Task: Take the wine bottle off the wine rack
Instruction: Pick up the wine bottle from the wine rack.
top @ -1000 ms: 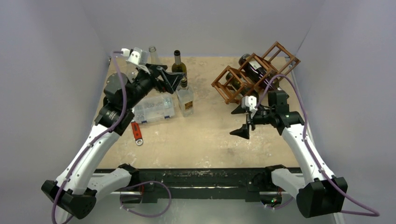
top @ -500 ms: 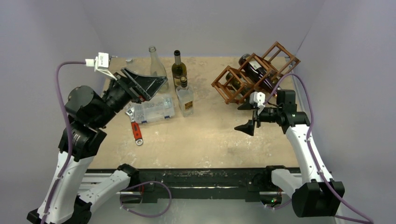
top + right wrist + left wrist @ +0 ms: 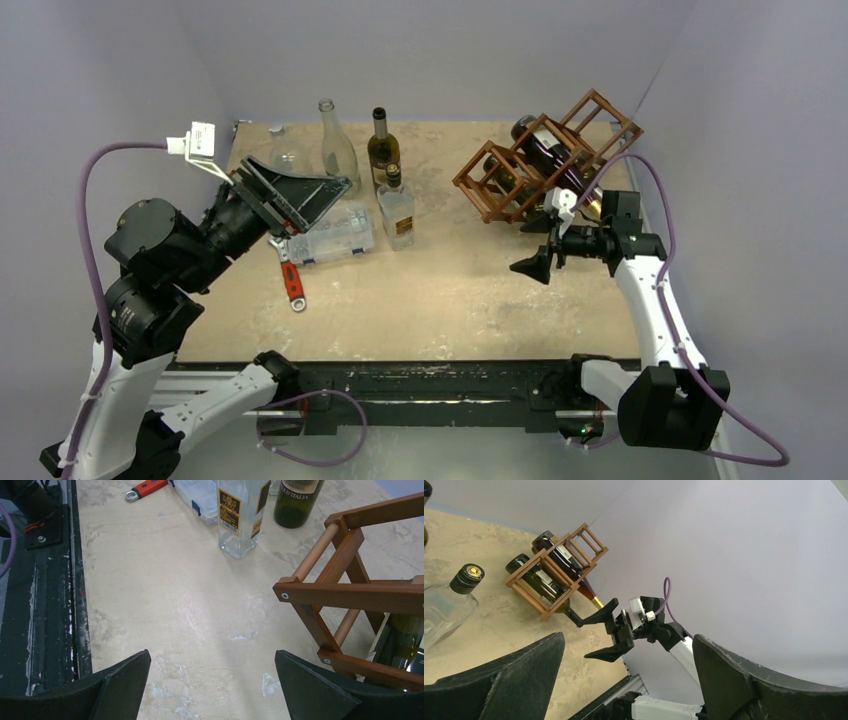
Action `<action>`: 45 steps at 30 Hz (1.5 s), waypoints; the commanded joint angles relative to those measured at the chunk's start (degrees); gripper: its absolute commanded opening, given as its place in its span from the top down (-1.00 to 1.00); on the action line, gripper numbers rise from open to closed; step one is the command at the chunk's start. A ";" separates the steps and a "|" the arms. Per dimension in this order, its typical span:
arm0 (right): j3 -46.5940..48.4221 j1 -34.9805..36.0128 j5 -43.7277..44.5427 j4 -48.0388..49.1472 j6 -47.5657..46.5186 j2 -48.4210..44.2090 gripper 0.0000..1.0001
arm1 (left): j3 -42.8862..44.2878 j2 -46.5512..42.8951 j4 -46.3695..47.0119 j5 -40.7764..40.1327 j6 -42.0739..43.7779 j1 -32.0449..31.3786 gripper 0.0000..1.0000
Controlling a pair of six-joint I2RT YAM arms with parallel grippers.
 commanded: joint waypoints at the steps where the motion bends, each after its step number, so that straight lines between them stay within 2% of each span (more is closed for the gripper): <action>1: 1.89 -0.62 -0.92 -0.93 0.08 -0.33 -0.98 | 2.15 0.44 -1.48 -1.98 -0.74 -0.52 -1.00; 8: 2.18 -0.89 -0.98 -1.10 0.08 -1.34 -0.98 | 0.58 1.16 1.46 0.17 -0.03 -0.52 -1.00; 11: 3.17 -1.04 -1.06 -2.37 -1.55 -1.88 -0.98 | -3.01 0.53 4.96 -1.00 5.21 -0.47 -1.00; 14: 5.30 -1.64 -0.52 -3.96 -2.08 -2.98 -0.98 | -9.54 -1.12 11.11 0.39 13.95 -0.48 -1.00; 16: 6.95 -2.45 0.26 -4.82 -1.45 -4.23 -0.98 | -14.62 -2.35 15.36 3.84 20.77 -0.10 -1.00; 18: 8.48 -2.96 1.98 -4.81 0.77 -5.36 -0.98 | -20.02 -3.62 19.98 11.00 27.88 1.21 -1.00; 21: 10.94 -3.26 7.74 -2.17 7.50 -6.38 -0.98 | -27.62 -5.32 27.57 19.23 33.94 2.63 -1.00; 24: 13.97 -3.40 16.50 0.94 15.76 -5.88 -0.98 | -31.66 -5.24 28.97 23.06 36.81 3.33 -1.00; 27: 18.47 -3.60 22.62 0.91 18.28 -3.49 -0.98 | -34.07 -4.67 29.10 23.37 36.56 4.03 -1.00; 32: 23.75 -6.86 24.05 -1.01 17.63 2.14 -0.98 | -37.13 -5.47 30.57 23.64 36.86 4.14 -0.99; 40: 26.03 -11.60 29.55 1.08 10.57 10.77 -0.98 | -37.19 -4.05 30.30 23.59 36.62 4.10 -1.00; 45: 29.80 -14.06 29.77 0.41 5.56 19.02 -0.98 | -37.15 -3.68 29.94 23.00 36.94 4.13 -1.00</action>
